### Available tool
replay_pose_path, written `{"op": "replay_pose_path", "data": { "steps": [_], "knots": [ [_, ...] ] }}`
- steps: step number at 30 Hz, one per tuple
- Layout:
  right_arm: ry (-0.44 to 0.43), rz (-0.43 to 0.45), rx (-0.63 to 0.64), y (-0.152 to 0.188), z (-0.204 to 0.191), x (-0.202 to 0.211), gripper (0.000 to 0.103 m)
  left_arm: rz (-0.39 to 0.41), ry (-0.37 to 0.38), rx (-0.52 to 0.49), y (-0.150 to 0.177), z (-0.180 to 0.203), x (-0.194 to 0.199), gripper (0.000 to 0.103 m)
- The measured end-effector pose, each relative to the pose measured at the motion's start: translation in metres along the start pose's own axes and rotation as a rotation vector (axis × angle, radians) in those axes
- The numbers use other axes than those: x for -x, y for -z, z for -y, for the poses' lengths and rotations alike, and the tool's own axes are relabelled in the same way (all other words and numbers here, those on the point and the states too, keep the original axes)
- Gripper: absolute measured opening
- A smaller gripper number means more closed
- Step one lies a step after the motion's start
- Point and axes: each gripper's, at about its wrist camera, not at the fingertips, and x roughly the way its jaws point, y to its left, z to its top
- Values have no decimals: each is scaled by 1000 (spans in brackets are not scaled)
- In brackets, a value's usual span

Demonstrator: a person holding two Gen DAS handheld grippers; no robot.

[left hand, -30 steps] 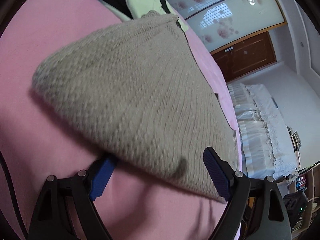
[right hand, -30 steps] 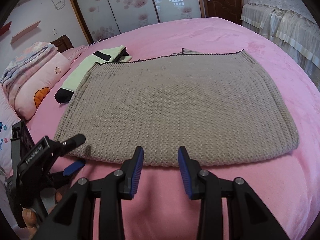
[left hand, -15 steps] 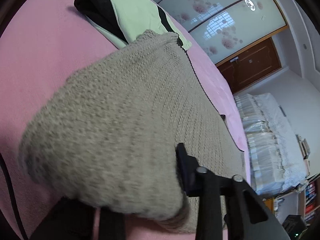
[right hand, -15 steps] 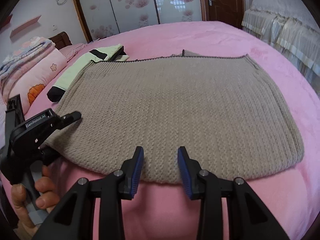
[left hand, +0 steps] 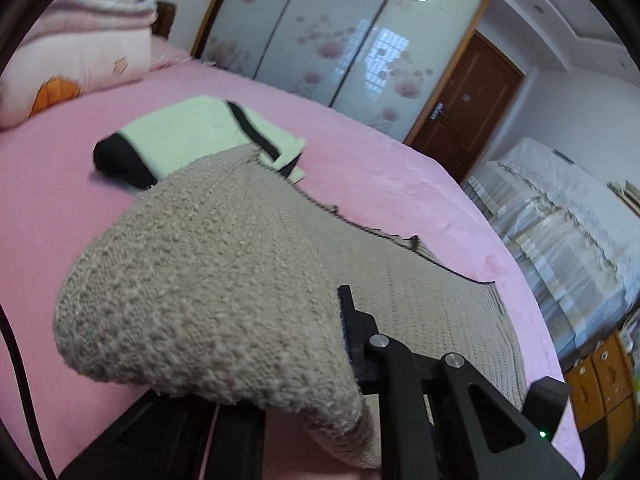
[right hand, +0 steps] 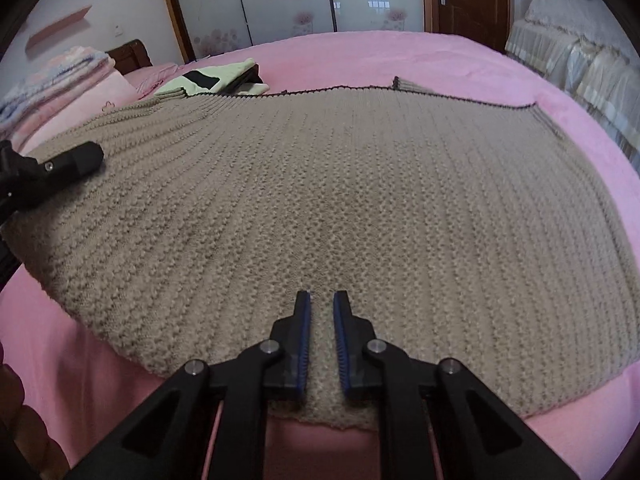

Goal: Fold large clothes
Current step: 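Grasp the folded cardigan edge with the left tool and lift it, then fold the lifted cardigan edge over the body with the left tool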

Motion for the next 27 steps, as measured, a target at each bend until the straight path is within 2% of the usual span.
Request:
{"op": "replay_pose_path", "data": {
  "steps": [7,10,12,16,20,23,25,27],
  "knots": [
    [-133,-24,-68,0,21,6,12,21,8,-170,-2,62,18,10],
    [-224,-44,-165,2,46,22,9,14,20,-261,2,98,18,10],
    [-231,-24,-216,5,65,40,9,4,29,-314,7,125,18,10],
    [-151,50,-310,17,124,87,9,-35,60,-419,29,177,9,10],
    [-45,95,-398,34,182,122,9,-145,67,-545,69,228,-15,11],
    [14,98,-440,48,212,137,9,-267,3,-663,113,253,-45,13],
    [25,89,-466,57,225,140,9,-291,-67,-754,139,258,-55,18],
    [30,80,-487,63,234,139,9,-296,-94,-797,153,262,-56,22]
  ]
}}
